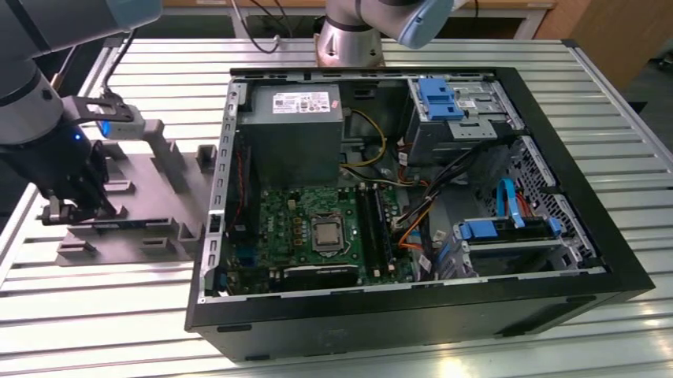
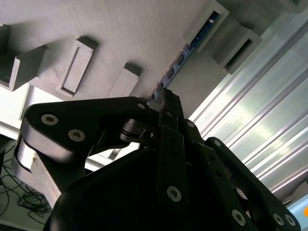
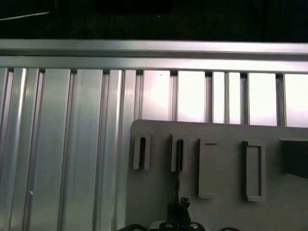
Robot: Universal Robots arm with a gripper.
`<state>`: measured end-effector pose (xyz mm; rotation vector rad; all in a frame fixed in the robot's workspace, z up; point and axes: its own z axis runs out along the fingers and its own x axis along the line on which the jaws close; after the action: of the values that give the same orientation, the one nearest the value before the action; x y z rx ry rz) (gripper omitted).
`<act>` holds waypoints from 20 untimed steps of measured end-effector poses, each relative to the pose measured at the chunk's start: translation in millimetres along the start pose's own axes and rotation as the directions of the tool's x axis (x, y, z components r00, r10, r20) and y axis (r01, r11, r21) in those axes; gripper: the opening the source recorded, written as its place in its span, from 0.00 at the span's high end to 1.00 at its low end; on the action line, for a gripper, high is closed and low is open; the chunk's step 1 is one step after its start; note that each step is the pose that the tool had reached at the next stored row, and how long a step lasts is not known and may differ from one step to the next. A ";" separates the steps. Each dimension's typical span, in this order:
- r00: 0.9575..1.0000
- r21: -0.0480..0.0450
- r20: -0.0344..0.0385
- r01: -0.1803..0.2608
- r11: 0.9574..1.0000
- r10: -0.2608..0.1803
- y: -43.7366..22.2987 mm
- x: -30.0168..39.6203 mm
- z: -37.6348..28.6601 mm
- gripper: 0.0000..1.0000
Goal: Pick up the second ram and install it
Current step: 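Pick up the second ram and move it above second insertion slot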
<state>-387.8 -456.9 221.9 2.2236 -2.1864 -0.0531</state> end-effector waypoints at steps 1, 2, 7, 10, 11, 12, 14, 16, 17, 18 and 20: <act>1.000 0.000 0.000 0.002 1.000 -0.002 0.0 0.0 1.0 0.89; 1.000 0.000 0.000 0.004 1.000 -0.004 0.0 0.1 1.5 0.89; 1.000 0.000 -0.001 0.006 1.000 -0.006 -0.1 0.1 1.7 0.89; 1.000 0.000 -0.001 0.006 1.000 -0.006 -0.1 0.1 1.6 0.83; 1.000 0.000 -0.001 0.006 1.000 -0.006 -0.1 0.1 1.7 0.83; 1.000 0.000 -0.001 0.006 1.000 -0.006 -0.1 0.1 1.7 0.77; 1.000 0.000 -0.001 0.006 1.000 -0.006 -0.1 0.1 1.7 0.71; 1.000 0.002 -0.001 0.006 1.000 -0.005 0.2 0.1 2.2 0.64; 1.000 0.008 -0.001 0.005 1.000 -0.005 0.4 0.1 2.7 0.64; 1.000 0.014 -0.001 0.006 1.000 -0.006 0.6 0.1 3.2 0.64; 1.000 0.024 -0.002 0.006 1.000 -0.006 0.6 0.1 4.4 0.64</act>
<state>-388.6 -457.0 217.5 2.2419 -2.1911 -0.0258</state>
